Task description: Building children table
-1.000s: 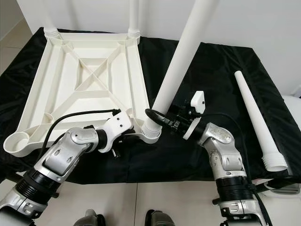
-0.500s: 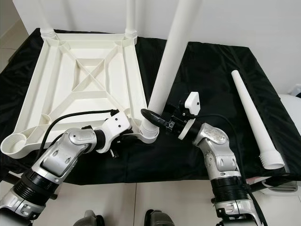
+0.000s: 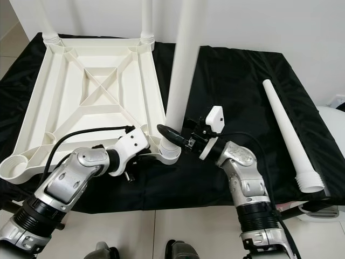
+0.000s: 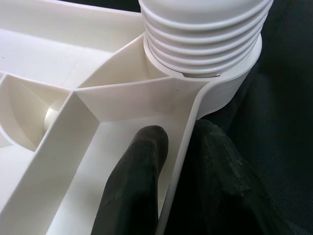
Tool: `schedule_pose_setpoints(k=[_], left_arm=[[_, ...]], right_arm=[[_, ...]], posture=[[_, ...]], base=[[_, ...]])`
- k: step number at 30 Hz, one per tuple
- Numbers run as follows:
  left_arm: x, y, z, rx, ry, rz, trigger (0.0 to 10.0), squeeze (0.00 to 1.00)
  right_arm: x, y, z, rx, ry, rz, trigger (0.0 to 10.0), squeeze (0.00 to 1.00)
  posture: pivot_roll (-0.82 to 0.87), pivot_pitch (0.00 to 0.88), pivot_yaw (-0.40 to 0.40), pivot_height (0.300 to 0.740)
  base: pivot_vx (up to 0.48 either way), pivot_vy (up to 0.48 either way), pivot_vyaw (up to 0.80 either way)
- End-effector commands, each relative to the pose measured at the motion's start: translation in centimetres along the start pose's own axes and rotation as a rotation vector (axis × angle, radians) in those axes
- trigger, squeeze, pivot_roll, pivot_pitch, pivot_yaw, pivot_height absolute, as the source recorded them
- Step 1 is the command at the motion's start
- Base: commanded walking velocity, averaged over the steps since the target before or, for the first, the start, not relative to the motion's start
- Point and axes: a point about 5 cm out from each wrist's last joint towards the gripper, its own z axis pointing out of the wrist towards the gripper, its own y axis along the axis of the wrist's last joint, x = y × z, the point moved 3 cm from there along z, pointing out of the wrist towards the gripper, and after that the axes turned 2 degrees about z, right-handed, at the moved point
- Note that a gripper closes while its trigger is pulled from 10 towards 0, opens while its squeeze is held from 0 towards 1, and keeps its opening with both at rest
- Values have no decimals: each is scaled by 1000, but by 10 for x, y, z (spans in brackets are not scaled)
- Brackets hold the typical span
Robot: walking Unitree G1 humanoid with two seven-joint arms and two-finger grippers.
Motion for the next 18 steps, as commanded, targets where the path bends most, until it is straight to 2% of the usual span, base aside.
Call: schedule_pose_setpoints(k=[1, 10, 14, 18], left_arm=[[-7, 12, 1, -43, -23, 28, 10000, 0], [-8, 14, 0, -47, -22, 31, 10000, 0], [-8, 15, -1, -48, -21, 31, 10000, 0], [-8, 15, -1, -48, -21, 31, 10000, 0]], right_arm=[[10, -37, -3, 136, -1, 86, 10000, 0], [7, -41, -8, 135, -47, 93, 10000, 0], [2, -43, -21, 132, -110, 99, 10000, 0], [0, -44, -24, 127, -136, 104, 10000, 0]], posture=[[-40, 147, -48, 740], [-41, 147, -49, 740], [-45, 145, -47, 740], [-47, 143, -46, 740]], base=[[0, 0, 0], [0, 0, 0], [0, 0, 0], [0, 0, 0]])
